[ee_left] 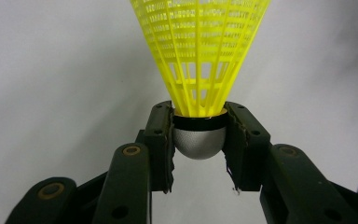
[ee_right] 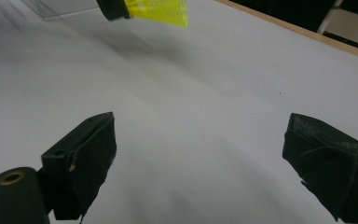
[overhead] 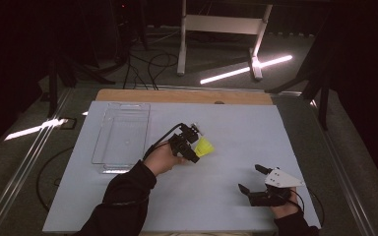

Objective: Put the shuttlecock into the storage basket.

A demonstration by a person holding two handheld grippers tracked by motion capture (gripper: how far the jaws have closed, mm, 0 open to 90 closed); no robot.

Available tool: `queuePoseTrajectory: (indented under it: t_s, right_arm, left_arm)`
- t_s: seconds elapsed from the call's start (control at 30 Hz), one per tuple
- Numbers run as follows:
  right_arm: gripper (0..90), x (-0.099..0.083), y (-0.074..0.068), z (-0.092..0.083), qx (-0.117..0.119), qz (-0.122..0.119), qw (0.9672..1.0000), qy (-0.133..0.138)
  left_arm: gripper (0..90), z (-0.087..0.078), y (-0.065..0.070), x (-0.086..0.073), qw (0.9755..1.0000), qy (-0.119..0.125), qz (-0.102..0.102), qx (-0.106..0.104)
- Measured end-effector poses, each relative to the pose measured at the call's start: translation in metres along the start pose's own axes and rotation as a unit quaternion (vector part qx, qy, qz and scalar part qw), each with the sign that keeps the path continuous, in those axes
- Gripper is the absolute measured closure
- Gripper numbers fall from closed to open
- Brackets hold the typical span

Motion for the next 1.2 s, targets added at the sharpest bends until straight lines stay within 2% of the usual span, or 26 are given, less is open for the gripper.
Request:
queuePoseTrajectory:
  t_s: [0.07, 0.2, 0.23, 0.3, 0.33, 0.47, 0.5, 0.67, 0.7, 0.77, 0.83, 0.87, 0.97, 1.0, 1.2]
  right_arm:
    - [9.6, 0.000, 0.000, 0.000, 0.001, -0.001, 1.0000, 0.000]
    - [9.6, 0.000, 0.000, 0.001, 0.001, 0.000, 1.0000, -0.001]
    - [9.6, 0.000, 0.000, 0.000, 0.000, -0.001, 1.0000, -0.002]
    - [9.7, 0.000, 0.000, 0.000, -0.001, -0.003, 1.0000, -0.002]
    - [9.7, 0.001, -0.001, 0.000, -0.001, -0.003, 1.0000, -0.002]
    - [9.7, 0.001, -0.001, 0.000, -0.002, -0.003, 1.0000, -0.001]
    - [9.6, 0.001, -0.001, 0.000, -0.002, -0.003, 1.0000, -0.001]
    - [9.7, 0.001, 0.000, 0.000, -0.001, -0.002, 1.0000, 0.000]
    - [9.7, 0.000, 0.000, 0.000, -0.001, -0.001, 1.0000, -0.001]
    - [9.7, 0.000, 0.000, 0.000, -0.001, -0.001, 1.0000, 0.000]
    - [9.7, 0.000, 0.000, 0.000, -0.001, 0.000, 1.0000, 0.001]
    - [9.6, 0.000, 0.000, 0.000, -0.001, 0.001, 1.0000, 0.001]
    - [9.7, 0.000, 0.000, 0.001, -0.001, -0.001, 1.0000, 0.000]
    - [9.7, 0.000, 0.000, 0.000, -0.001, -0.001, 1.0000, 0.000]
    - [9.7, 0.000, 0.000, 0.001, 0.001, 0.000, 1.0000, 0.000]
  left_arm:
    - [65.7, -0.006, 0.000, 0.000, 0.9999, -0.007, 0.008, -0.010]
    - [65.6, -0.012, 0.000, 0.000, 0.9997, -0.014, 0.020, -0.008]
    - [65.6, -0.015, 0.000, -0.001, 0.9992, -0.022, 0.030, -0.011]
    - [65.6, -0.016, 0.000, -0.002, 0.9993, -0.021, 0.026, -0.019]
    - [65.6, -0.018, 0.000, -0.003, 0.9988, -0.027, 0.038, -0.013]
    - [65.6, -0.022, -0.002, -0.005, 0.9981, -0.035, 0.047, -0.018]
    - [65.6, -0.022, -0.002, -0.006, 0.9977, -0.037, 0.055, -0.017]
    - [65.6, -0.024, -0.005, -0.008, 0.9968, -0.044, 0.066, -0.014]
    - [65.6, -0.026, -0.006, -0.009, 0.9962, -0.042, 0.074, -0.016]
    - [65.6, -0.027, -0.007, -0.010, 0.9958, -0.046, 0.077, -0.016]
    - [65.6, -0.031, -0.009, -0.011, 0.9942, -0.048, 0.094, -0.023]
    - [65.5, -0.032, -0.009, -0.012, 0.9929, -0.043, 0.109, -0.015]
    - [65.5, -0.035, -0.011, -0.013, 0.9923, -0.045, 0.115, -0.007]
    - [65.5, -0.037, -0.013, -0.013, 0.9911, -0.049, 0.124, -0.008]
    - [65.5, -0.047, -0.020, -0.017, 0.9908, -0.051, 0.125, -0.013]
Point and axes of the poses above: each handheld gripper's, and its own axes: z roughly forward along the jaws, x roughly out of its top, y roughly to its right, the point moved 2 cm from there along z, roughly forward along the jaws, and after that the axes turned 12 degrees about -z, right-handed, at the moved point
